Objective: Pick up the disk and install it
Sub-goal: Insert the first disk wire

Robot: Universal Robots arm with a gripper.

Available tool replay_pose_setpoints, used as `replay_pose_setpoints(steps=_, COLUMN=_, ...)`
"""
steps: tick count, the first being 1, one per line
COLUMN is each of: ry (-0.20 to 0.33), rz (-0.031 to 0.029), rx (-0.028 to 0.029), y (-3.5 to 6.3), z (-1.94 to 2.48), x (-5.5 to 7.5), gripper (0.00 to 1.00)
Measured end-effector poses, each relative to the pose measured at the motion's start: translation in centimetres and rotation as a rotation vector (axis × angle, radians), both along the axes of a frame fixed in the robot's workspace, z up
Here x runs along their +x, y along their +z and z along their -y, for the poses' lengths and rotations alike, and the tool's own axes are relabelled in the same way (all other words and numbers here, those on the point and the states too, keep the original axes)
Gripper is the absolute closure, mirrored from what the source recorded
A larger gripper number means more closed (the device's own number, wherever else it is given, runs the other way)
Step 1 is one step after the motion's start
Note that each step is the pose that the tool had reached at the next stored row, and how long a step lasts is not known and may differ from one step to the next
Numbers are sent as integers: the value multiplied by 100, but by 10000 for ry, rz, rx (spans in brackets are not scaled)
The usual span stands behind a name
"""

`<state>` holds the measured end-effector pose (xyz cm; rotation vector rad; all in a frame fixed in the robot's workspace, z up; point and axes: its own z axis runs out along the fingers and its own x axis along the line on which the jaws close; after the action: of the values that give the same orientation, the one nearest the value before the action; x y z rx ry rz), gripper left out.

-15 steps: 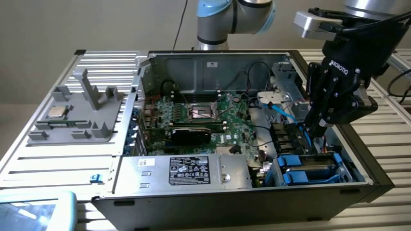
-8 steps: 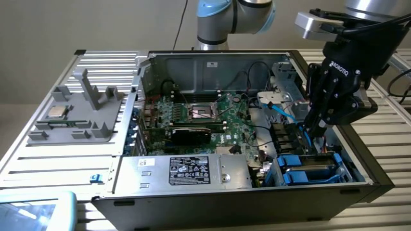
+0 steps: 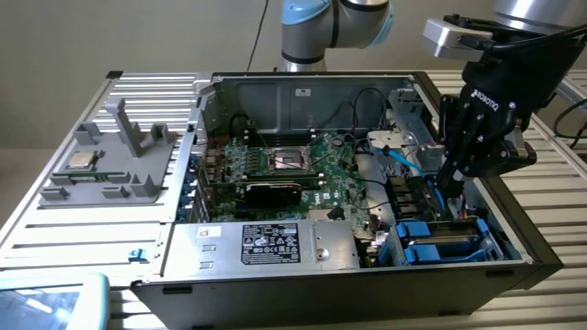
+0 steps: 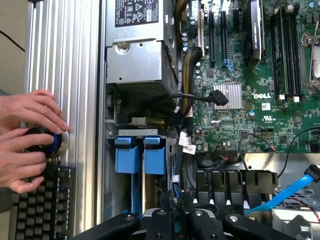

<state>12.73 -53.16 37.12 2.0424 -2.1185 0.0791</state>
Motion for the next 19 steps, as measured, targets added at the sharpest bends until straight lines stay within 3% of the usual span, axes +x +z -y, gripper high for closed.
replay_pose_setpoints(steps=19, ry=2, rz=-1, rx=0, y=0, z=0, x=1, gripper=84)
